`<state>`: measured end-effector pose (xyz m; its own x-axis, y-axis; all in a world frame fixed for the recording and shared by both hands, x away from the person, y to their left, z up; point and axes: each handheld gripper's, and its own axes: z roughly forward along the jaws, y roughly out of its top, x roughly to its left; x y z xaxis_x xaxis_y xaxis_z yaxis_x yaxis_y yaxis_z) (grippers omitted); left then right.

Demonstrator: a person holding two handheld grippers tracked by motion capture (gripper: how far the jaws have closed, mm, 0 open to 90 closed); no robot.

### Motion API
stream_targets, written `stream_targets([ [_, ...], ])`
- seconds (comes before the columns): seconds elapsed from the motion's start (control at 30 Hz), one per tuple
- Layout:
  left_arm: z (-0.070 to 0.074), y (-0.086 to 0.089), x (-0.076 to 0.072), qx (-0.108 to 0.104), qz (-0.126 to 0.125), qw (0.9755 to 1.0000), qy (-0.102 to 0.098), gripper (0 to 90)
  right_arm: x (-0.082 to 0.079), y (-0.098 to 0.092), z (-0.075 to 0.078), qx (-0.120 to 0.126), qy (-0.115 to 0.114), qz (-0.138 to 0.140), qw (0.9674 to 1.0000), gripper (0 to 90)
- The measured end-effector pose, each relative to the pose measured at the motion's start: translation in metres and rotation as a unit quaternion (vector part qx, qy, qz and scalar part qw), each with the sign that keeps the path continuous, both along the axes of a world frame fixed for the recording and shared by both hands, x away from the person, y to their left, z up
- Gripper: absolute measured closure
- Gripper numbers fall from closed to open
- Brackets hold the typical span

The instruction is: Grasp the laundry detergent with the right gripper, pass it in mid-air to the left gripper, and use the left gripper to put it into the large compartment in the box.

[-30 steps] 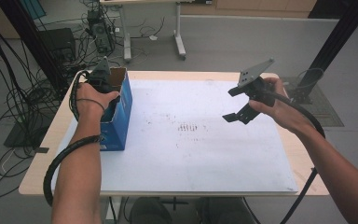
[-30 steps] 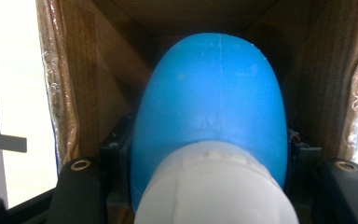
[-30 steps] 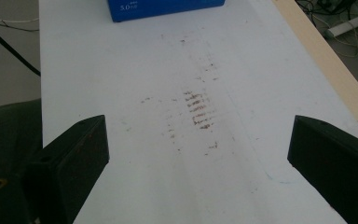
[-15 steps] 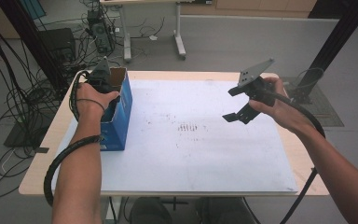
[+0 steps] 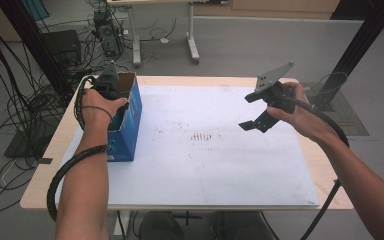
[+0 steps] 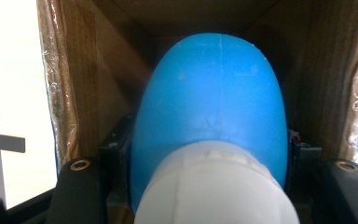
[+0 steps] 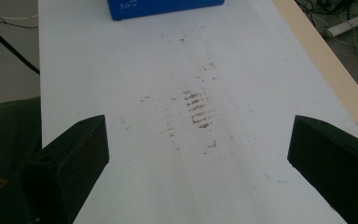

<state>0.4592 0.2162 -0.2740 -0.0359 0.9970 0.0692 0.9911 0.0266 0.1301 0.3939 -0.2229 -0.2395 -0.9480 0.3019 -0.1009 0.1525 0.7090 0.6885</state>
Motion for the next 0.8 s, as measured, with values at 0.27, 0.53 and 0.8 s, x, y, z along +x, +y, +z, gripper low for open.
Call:
stream_targets([
  [0.27,-0.0001,-0.0003,-0.0003,0.0,-0.002,1.0,-0.002,36.3,-0.0008,0.0018,0.0007,-0.001,0.001,0.003,1.0,5.6],
  [0.53,0.0026,0.0005,-0.0019,0.003,-0.007,0.9999,-0.007,33.8,-0.0007,0.0061,0.0011,-0.001,0.0,0.008,1.0,5.6],
  [0.8,0.0084,-0.0002,-0.0022,0.008,-0.013,0.9999,-0.007,32.4,0.0003,0.0081,0.0016,-0.002,0.0,0.006,1.0,5.6],
])
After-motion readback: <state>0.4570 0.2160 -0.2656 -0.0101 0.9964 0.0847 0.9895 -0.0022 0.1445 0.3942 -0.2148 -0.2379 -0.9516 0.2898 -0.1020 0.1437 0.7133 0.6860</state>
